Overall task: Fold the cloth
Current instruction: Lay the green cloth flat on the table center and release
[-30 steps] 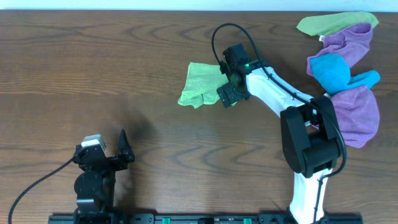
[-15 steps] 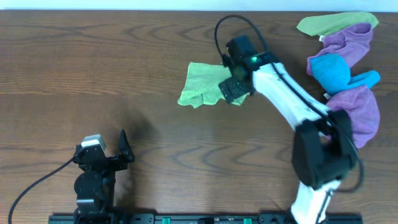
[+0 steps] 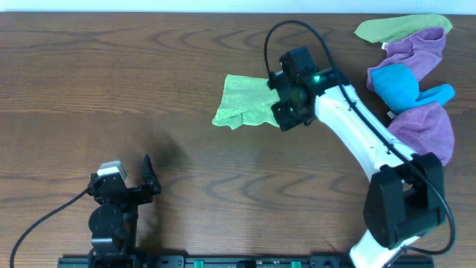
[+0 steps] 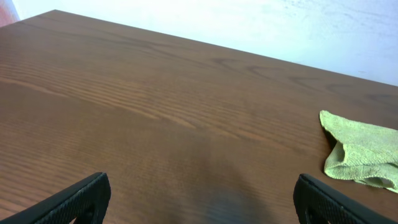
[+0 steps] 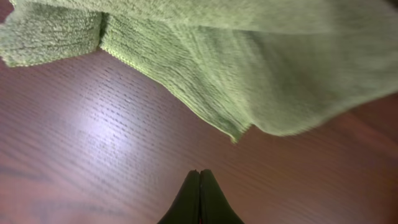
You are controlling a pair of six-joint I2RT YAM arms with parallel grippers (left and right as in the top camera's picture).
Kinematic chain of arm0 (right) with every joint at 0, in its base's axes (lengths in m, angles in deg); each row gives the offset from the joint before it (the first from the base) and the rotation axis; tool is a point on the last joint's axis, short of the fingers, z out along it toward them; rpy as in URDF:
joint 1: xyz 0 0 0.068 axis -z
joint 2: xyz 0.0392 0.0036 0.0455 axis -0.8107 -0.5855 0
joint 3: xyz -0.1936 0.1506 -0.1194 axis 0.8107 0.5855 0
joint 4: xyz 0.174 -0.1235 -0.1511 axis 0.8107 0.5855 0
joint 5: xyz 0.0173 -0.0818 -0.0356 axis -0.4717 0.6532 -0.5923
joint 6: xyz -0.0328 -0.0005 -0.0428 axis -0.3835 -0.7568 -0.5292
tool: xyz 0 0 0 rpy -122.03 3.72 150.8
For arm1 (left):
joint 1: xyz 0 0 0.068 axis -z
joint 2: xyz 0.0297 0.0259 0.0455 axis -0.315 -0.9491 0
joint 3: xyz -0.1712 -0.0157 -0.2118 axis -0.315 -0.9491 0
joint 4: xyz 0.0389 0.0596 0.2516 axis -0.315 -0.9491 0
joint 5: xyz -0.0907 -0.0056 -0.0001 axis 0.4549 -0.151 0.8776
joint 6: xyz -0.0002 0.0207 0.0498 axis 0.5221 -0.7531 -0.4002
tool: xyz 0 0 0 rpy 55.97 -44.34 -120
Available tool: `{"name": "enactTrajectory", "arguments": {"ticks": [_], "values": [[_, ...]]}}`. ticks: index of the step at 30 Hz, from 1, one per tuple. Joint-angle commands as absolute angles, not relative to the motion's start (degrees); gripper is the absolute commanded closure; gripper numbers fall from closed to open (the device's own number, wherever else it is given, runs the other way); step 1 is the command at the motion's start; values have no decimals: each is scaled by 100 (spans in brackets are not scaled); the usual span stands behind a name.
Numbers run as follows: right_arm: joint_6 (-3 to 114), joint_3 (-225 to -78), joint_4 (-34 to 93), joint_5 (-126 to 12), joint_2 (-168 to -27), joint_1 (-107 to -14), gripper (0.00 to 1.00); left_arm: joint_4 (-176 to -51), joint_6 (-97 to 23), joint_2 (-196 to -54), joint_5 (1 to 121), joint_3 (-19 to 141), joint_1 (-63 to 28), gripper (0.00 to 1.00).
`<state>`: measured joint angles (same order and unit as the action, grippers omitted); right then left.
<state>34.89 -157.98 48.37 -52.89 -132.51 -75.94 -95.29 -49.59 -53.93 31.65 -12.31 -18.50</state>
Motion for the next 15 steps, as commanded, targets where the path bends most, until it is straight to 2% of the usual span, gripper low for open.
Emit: {"name": "enactTrajectory", "arguments": {"ticks": [1,9,15], "values": [[3559,-15387,4520,-5608,-13297,-7557,99,-9559,-5044,-5363,3148,-1377,-1833,5],[3640,-14727,3311,-5643,-13334,-7555,99,-9559,-5044,-5363,3148,-1377,-1833,5],[3640,-14705,3071,-5450,-13688,-7505,99,-9559,-5044,-5363,3148,-1377,-1833,5]]}}
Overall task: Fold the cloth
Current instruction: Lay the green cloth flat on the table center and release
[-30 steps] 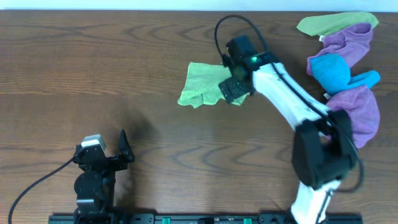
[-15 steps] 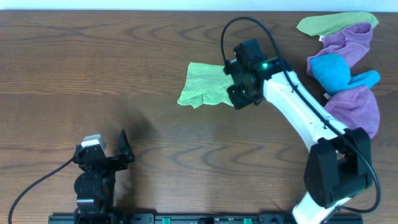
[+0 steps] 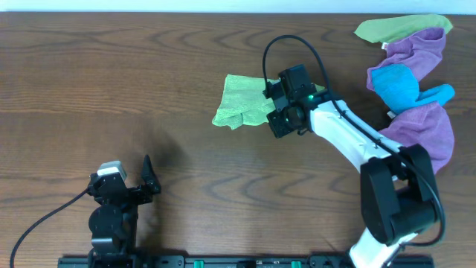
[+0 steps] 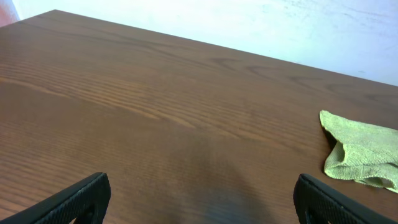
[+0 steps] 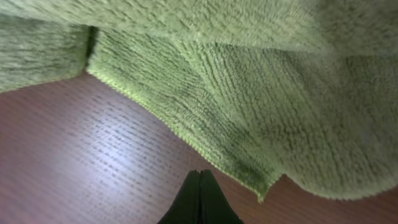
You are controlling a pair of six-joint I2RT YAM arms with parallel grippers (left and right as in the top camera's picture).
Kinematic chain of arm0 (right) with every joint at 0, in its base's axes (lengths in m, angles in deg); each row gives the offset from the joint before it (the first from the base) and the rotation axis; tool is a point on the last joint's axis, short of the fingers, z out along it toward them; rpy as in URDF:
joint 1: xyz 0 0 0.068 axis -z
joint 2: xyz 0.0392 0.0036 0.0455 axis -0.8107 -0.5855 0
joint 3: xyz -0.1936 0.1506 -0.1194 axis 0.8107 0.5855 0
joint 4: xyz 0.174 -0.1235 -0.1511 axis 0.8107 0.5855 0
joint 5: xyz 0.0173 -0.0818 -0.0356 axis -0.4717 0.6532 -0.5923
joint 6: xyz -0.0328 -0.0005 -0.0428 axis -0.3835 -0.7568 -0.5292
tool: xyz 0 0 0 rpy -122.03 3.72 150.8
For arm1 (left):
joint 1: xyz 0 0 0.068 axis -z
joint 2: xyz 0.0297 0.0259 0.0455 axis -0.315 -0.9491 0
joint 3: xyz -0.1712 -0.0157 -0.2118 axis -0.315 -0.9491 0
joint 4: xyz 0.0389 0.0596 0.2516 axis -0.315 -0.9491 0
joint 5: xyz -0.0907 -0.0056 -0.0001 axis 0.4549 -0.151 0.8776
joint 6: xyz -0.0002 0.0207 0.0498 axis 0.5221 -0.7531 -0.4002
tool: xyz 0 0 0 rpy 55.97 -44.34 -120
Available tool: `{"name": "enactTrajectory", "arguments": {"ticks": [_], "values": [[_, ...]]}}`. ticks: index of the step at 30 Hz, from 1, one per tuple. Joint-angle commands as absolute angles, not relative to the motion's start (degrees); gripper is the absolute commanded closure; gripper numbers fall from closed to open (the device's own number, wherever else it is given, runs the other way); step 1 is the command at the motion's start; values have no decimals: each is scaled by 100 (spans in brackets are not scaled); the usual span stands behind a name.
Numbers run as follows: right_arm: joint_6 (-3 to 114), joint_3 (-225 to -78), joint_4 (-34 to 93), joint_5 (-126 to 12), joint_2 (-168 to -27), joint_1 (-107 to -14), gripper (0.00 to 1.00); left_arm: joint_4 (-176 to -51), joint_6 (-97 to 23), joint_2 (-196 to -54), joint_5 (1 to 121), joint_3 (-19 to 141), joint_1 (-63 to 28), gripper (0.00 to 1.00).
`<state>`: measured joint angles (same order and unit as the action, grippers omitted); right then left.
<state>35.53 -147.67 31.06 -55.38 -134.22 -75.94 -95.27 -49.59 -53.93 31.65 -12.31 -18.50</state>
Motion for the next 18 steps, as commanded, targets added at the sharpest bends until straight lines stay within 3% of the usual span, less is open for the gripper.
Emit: {"name": "enactTrajectory", "arguments": {"ticks": [1,18], "values": [[3640,-14705,3064,-5402,-13752,-7490,99,-9559,-5044,-5363,3148,-1377,-1833,5],[3730,-14708,2760,-5289,-13970,-7214,99,-9559,-5044,-5363,3148,-1375,-1833,5]]}}
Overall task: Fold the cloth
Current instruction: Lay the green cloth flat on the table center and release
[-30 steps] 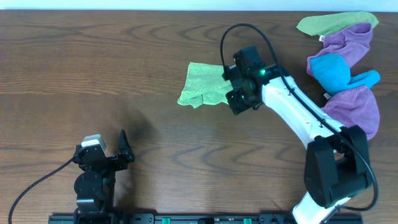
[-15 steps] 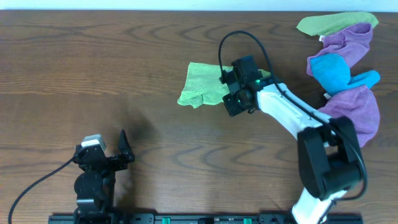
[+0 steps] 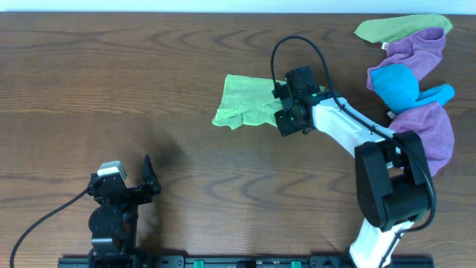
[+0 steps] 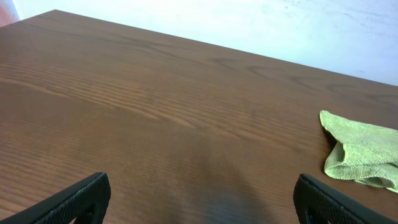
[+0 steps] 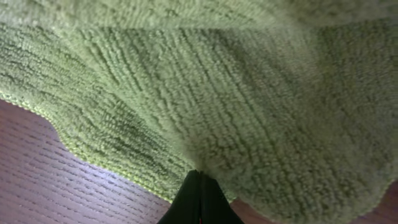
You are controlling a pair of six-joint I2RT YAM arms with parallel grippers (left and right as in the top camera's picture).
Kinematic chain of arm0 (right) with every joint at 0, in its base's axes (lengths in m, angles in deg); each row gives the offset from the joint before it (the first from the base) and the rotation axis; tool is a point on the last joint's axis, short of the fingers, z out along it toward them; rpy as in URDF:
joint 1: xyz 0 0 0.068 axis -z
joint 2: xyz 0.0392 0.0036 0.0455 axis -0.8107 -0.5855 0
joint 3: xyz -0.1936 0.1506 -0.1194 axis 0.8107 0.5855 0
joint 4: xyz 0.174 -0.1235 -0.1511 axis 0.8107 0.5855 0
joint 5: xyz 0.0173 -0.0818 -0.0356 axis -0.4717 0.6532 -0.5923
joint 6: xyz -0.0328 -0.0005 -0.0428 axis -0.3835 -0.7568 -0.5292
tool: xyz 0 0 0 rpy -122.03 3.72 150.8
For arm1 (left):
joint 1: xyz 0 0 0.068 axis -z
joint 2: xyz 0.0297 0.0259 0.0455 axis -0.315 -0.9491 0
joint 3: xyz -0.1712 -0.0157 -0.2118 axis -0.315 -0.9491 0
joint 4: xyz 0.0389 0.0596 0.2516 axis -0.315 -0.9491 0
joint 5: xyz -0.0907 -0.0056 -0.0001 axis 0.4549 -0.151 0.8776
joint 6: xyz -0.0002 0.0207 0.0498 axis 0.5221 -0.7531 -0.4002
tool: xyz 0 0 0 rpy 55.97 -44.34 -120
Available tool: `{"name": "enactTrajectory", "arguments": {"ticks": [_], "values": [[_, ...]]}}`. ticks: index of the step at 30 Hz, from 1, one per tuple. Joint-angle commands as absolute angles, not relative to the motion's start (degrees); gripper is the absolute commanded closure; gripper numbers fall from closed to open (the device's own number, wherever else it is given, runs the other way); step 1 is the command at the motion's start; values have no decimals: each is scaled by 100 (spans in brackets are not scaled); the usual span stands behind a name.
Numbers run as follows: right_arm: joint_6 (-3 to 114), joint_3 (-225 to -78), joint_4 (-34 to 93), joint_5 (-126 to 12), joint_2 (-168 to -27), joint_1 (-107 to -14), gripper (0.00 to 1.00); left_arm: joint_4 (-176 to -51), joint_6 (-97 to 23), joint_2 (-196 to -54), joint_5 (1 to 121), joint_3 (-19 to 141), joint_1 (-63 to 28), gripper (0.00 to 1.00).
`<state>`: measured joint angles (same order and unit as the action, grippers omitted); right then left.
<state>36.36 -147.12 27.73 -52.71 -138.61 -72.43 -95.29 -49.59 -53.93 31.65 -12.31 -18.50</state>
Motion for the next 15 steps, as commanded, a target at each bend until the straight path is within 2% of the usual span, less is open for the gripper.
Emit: {"name": "enactTrajectory", "arguments": {"ticks": [1,8,15], "values": [[3730,-14708,2771,-5376,-14034,-7214,99,-9559,-5044,-5363,3148,-1377,-1833,5],[3771,-14708,2896,-5520,-14143,-7234,99,-9559,-5044,-5363,3148,-1377,-1833,5],[4099,-14795,4246,-5518,-14119,-7234,99,-9559,-5044,-5363,3148,-1377,-1833,5]]}}
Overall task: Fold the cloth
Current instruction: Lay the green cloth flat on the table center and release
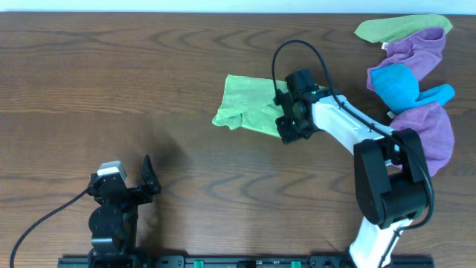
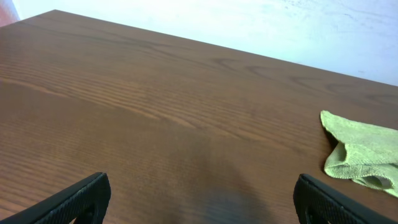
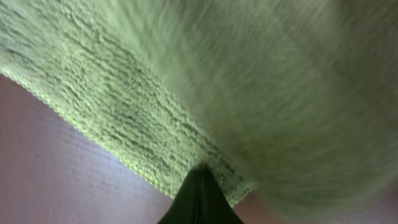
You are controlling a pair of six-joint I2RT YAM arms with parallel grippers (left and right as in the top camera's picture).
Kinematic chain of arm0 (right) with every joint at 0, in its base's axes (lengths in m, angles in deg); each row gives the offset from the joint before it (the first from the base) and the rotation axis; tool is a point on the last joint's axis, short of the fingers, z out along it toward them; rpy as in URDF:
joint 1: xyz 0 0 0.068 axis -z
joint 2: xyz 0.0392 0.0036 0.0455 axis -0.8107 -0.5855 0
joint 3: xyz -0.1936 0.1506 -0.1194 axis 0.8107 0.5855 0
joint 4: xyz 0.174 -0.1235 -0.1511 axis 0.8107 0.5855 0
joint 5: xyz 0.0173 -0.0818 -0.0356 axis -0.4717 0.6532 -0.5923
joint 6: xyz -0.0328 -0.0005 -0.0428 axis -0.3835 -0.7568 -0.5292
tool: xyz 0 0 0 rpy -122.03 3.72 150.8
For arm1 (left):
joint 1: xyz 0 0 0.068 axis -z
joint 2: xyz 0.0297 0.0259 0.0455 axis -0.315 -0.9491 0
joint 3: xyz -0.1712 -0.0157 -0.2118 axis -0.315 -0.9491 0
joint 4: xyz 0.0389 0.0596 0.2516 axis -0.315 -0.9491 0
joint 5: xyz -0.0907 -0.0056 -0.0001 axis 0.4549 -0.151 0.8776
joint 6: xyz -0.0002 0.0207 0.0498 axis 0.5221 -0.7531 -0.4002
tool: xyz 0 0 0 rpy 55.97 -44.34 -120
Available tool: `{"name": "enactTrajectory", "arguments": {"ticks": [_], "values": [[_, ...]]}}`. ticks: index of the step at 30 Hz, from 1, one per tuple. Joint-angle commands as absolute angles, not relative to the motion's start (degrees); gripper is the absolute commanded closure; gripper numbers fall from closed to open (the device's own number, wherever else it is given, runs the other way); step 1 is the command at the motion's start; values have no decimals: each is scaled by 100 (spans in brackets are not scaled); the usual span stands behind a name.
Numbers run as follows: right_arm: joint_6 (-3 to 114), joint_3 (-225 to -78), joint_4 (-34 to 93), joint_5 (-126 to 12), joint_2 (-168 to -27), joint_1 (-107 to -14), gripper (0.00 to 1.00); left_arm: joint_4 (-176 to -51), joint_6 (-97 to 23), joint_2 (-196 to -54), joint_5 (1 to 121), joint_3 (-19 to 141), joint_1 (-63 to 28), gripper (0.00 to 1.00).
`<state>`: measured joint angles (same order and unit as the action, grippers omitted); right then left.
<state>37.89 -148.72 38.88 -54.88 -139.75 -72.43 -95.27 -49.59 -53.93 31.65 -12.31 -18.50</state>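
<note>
A light green cloth [image 1: 249, 104] lies loosely folded on the brown table [image 1: 111, 82], back centre. My right gripper [image 1: 286, 132] sits at the cloth's near right edge, fingers pressed together. In the right wrist view the shut tips [image 3: 200, 173] touch the cloth's [image 3: 249, 74] hem, which fills most of the frame; nothing shows between them. My left gripper [image 2: 202, 205] is open low over bare wood at the front left, far from the cloth [image 2: 360, 149].
A pile of other cloths [image 1: 413, 74], purple, blue and green, lies at the table's back right corner, close behind the right arm. The left arm's base [image 1: 111, 216] stands at the front left edge.
My right gripper has shifted slightly toward the front, still shut at the cloth's near right edge, and that edge now reaches further toward the front. The left arm has not moved.
My right gripper was shut just off the cloth's near right corner. It then stood closer to the hem, then with its tips against it. Now the tips are still at the hem and the edge is pulled a little forward. The left gripper stayed open and still.
</note>
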Motion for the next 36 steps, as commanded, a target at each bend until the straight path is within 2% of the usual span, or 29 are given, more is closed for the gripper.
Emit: {"name": "enactTrajectory", "arguments": {"ticks": [1,11,25,27,30,32,36], "values": [[4163,-14823,4417,-5518,-14099,-7234,99,-9559,-5044,-5363,3150,-1377,-1833,5],[4519,-14994,5835,-5560,-13498,-7267,99,-9559,-5042,-5363,3148,-1377,-1833,5],[4569,-15140,6281,-5208,-11802,-7267,98,-9559,-5044,-5363,3148,-1377,-1833,5],[4613,-15143,6471,-5221,-11640,-7267,80,-9559,-5044,-5363,3148,-1377,-1833,5],[4866,-15145,6603,-5243,-11411,-7269,60,-9559,-5044,-5363,3148,-1377,-1833,5],[4954,-15145,6659,-5339,-11186,-7267,52,-9559,-5044,-5363,3148,-1377,-1833,5],[4973,-15145,6976,-5538,-10661,-7267,49,-9559,-5044,-5363,3148,-1377,-1833,5]]}}
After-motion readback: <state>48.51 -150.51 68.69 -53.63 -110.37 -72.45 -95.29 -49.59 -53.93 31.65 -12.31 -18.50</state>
